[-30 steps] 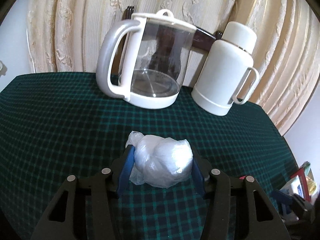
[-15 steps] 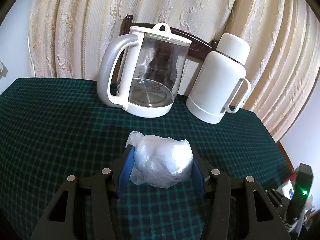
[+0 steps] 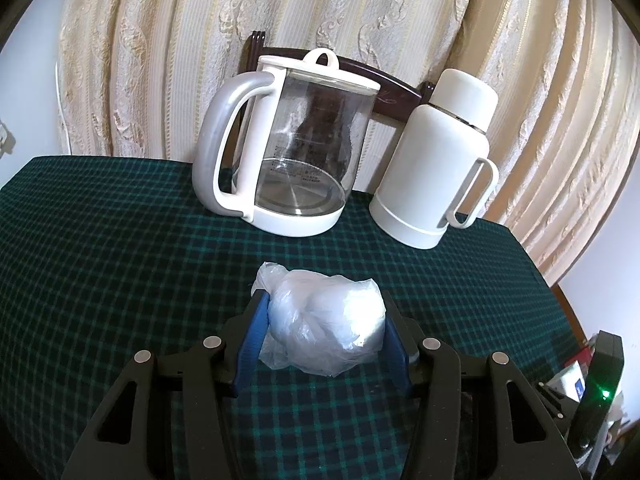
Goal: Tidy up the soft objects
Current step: 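Grasp the pink wristband with the right gripper while the left holds the plastic bag, then carry the pink wristband into the red box and release it with the right gripper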
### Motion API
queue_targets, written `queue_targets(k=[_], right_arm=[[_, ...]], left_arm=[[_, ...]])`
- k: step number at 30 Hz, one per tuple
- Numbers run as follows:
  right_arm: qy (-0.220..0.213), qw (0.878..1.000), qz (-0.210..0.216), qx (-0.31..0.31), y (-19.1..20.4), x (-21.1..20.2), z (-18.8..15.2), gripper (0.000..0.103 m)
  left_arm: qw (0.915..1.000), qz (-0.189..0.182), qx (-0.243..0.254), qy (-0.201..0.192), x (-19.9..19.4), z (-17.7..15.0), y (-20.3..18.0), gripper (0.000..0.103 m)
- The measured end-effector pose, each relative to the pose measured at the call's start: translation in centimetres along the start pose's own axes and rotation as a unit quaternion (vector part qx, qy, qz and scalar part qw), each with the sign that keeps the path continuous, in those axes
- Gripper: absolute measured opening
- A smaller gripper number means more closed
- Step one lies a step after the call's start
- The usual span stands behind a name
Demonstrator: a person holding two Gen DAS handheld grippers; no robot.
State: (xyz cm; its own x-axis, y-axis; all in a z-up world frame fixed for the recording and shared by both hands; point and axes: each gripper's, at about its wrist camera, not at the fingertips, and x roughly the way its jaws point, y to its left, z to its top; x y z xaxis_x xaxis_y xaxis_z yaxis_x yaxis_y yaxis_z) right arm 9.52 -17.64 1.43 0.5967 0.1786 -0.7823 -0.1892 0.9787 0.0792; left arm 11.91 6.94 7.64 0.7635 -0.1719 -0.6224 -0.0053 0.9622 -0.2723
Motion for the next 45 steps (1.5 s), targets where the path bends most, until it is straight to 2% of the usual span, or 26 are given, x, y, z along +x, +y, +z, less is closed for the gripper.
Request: queue_targets(k=[12, 22, 33, 45], right_arm=[[-0.034, 0.999, 0.022, 0.018, 0.3, -4.0, -0.9, 0.057], [-0.079, 0.996, 0.017, 0.036, -1.0, -8.9, -1.9, 0.057], [-0.117, 0.989, -0.028, 0.083, -5.3, -14.3, -4.4, 0.057], [-0.149, 0.971, -0.092, 0.162, -11.8, -19.5, -8.3, 0.057]], left_arm=[[0.9999, -0.012, 0.005, -0.008, -1.0, 0.1, -0.9, 0.054], [0.9989, -0.037, 0.021, -0.02, -2.6, 0.2, -2.7, 0.054], [0.9964, -0.072, 0.037, -0.025, -4.2, -0.2, -4.9, 0.054], [0.9922, -0.094, 0.078, -0.023, -5.2, -1.7, -8.2, 0.054]])
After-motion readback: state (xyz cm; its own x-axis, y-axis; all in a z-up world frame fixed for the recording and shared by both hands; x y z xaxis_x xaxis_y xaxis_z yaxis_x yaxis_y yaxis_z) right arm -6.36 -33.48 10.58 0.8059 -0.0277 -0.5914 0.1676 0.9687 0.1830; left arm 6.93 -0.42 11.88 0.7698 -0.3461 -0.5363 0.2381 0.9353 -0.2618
